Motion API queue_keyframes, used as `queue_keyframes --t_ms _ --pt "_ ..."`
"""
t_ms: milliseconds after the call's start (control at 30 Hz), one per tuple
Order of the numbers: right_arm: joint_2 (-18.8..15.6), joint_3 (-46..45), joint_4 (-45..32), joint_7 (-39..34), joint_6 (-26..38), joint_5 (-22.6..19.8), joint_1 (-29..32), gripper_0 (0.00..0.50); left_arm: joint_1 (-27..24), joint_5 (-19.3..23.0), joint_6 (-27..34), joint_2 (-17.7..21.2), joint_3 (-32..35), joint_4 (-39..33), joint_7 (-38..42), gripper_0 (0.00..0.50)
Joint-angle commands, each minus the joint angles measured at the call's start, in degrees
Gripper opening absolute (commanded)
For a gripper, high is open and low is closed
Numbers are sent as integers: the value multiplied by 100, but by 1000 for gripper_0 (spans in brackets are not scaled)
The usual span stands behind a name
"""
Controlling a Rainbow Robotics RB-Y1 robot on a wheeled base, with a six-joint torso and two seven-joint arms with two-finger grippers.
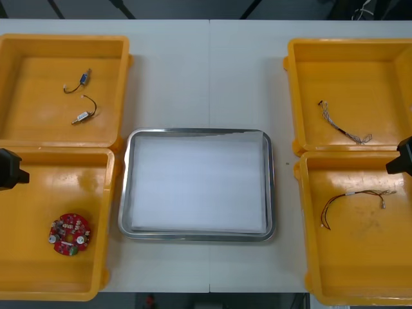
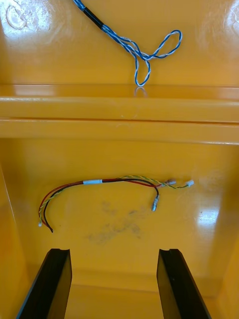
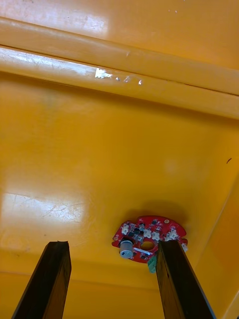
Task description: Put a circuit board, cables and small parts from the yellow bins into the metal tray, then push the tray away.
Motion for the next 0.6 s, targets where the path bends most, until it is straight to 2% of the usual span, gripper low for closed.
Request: queue_keyframes --t_ms 33,600 --pt "8 52 -169 -36 38 37 23 500 39 -52 44 123 173 -99 -348 500" --pt "8 52 -169 -36 38 37 23 500 39 -52 44 123 173 -99 -348 500"
